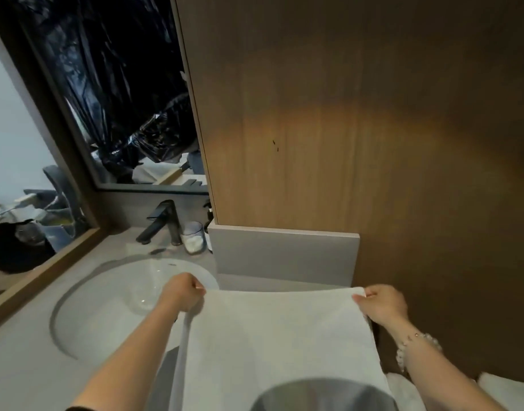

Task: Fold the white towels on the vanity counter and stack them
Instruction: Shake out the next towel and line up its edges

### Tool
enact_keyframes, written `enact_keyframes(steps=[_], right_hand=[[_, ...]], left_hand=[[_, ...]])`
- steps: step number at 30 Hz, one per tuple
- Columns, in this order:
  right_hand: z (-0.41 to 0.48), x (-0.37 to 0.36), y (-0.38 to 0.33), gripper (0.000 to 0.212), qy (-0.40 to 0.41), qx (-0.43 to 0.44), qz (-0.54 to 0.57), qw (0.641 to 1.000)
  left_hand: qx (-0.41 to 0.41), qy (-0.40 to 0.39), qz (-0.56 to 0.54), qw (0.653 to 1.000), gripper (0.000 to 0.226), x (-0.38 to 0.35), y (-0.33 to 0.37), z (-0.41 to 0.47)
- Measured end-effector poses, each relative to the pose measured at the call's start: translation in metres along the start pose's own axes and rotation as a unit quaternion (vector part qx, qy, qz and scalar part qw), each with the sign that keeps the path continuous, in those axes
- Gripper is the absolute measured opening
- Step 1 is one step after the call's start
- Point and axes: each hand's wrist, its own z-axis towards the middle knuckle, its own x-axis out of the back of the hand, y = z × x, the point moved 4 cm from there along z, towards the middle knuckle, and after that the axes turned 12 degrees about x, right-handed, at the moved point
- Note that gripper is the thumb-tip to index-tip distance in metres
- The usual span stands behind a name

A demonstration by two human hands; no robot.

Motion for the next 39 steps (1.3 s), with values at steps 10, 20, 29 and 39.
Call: enact_keyframes(steps=[10, 20, 29, 39], right_hand=[[0.037, -0.033, 0.023, 0.014, 0.039, -0.08, 0.065, 0.994], [0.052, -0.057, 0.036, 0.019, 0.074, -0.094, 0.081, 0.989], [0.065, -0.062, 0.049, 0.016, 0.099, -0.146, 0.129, 0.976], [0.047, -0.056, 0.037, 0.05, 0.071, -0.132, 0.072, 0.986]], left_hand=[[0.034, 0.032, -0.045, 0.998, 0.024, -0.05, 0.03, 0.054], [0.047, 0.057, -0.122, 0.99, 0.026, -0.069, 0.046, 0.078], [0.108, 0.03, -0.224, 0.968, 0.041, -0.078, 0.047, 0.092], [0.066, 0.021, -0.292, 0.954, 0.053, -0.067, 0.021, 0.056]])
